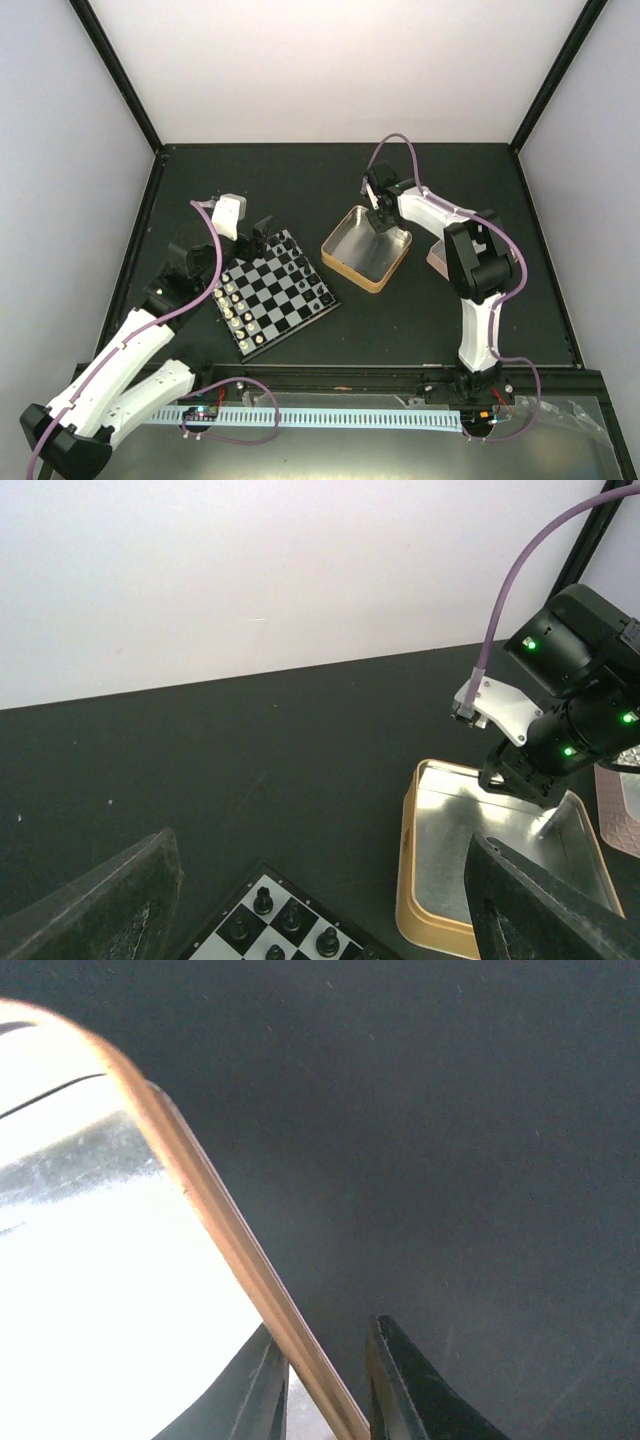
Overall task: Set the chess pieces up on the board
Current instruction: Adjust the storage box at the center of the board.
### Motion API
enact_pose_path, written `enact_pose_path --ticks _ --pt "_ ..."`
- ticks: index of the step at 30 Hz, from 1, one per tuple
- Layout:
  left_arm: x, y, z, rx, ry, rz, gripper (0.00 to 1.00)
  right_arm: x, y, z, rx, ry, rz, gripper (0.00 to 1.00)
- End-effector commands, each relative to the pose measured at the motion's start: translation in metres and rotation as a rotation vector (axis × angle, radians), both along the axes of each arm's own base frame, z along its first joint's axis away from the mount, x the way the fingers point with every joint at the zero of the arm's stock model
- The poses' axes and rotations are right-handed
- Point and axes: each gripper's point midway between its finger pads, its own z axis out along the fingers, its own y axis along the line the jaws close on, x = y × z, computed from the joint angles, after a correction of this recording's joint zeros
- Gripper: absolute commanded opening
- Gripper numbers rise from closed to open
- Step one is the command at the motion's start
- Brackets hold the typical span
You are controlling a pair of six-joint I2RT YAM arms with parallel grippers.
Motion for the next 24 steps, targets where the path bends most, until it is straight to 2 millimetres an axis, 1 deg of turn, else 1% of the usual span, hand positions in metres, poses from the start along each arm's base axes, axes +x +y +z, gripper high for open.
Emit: enact_pose_path --ticks 1,5,10,16,19,24 --pt "0.001 -0.004 0.012 -0.024 -0.034 -0.021 0.79 -0.002 -0.018 0.014 -0.001 -0.058 -0.118 0.19" --pt "0.001 -0.004 0.012 -0.027 -0.032 -0.023 0.79 -0.011 -0.027 0.017 0.03 -0.064 -0.22 0.14" --pt "0.001 -0.005 0.011 -0.031 -0.03 -0.027 0.79 -0.021 -0.041 0.019 0.044 -0.077 -0.364 0.12" --pt "0.001 -0.006 0.011 -0.03 -0.028 -0.033 0.79 -0.039 -0.056 0.023 0.059 -0.082 -0.547 0.08" --pt "0.002 -0.007 0.011 -0.03 -0.027 -0.038 0.79 -0.047 -0.057 0.023 0.1 -0.068 -0.613 0.05" --pt "0.003 -0.01 0.009 -0.031 -0.018 -0.045 0.79 -0.06 -0.06 0.021 0.14 -0.059 -0.684 0.04"
